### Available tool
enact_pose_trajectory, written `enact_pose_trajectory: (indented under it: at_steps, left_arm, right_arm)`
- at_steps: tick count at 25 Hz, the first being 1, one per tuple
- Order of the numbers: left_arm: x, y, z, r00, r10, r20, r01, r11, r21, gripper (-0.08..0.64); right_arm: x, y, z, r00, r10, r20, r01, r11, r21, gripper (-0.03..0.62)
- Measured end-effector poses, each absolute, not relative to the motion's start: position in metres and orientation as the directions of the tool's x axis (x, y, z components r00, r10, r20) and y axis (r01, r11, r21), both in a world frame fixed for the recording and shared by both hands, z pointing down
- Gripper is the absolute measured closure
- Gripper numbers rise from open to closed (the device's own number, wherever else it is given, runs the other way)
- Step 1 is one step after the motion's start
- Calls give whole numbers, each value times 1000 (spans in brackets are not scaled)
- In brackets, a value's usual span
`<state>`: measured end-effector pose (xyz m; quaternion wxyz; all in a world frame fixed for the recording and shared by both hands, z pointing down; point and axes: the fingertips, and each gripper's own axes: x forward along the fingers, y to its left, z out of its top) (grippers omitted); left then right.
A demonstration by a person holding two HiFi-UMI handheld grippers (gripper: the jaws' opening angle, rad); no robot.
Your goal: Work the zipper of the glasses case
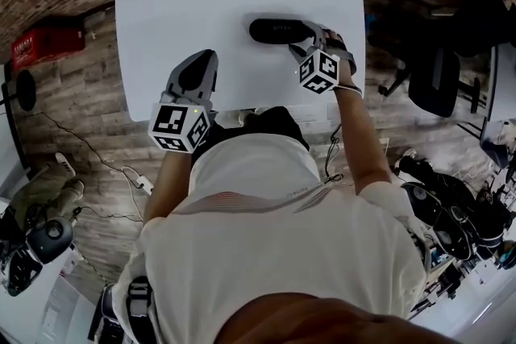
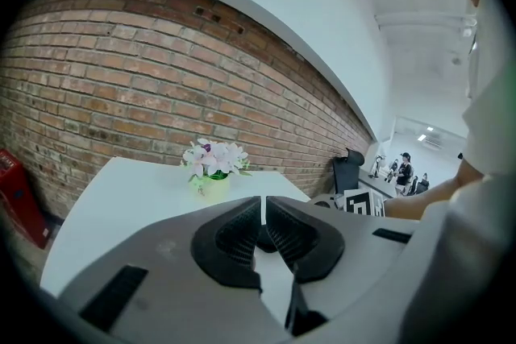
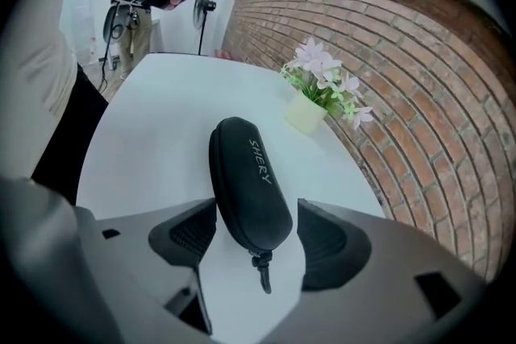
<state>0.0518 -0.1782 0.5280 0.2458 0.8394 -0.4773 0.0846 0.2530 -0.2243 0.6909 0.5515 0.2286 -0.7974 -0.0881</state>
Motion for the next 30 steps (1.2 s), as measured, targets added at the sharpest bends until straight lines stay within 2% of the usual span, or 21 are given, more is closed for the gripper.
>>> enact_pose_trajectory:
  at_steps: [3, 6, 9, 18, 20, 24, 27, 30]
  left_arm:
    - [50, -179, 529, 527, -761, 379, -844, -417, 337, 531]
    - [52, -179, 529, 529, -759, 379, -842, -416, 342, 531]
    - [54, -177, 531, 534, -754, 382, -840, -422, 341, 531]
    - [56, -175, 536, 543, -741, 395, -835, -425, 349, 531]
    - [57, -175, 535, 545, -741, 393, -834, -429, 347, 531]
    - [54, -175, 531, 544, -743, 389, -834, -430, 345, 531]
    - [49, -177, 530, 546, -744, 386, -833, -432, 345, 531]
    - [45, -178, 527, 551, -743, 380, -829, -438, 347, 531]
  right_arm:
    - [251, -224, 692, -283, -428, 858, -219, 900, 377, 218]
    - [260, -221, 704, -242, -376, 894, -161, 925, 345, 175]
    - [267, -221, 714, -212, -351, 912, -121, 936, 331, 175]
    - [262, -224, 721, -214, -327, 920, -85, 945, 316, 236]
    - [258, -221, 716, -255, -307, 917, -149, 949, 276, 244]
    - [249, -218, 699, -401, -284, 871, -387, 914, 120, 255]
    - [241, -219, 683, -517, -295, 803, -555, 830, -52, 259]
    - [235, -218, 669, -605, -313, 732, -646, 731, -221, 262]
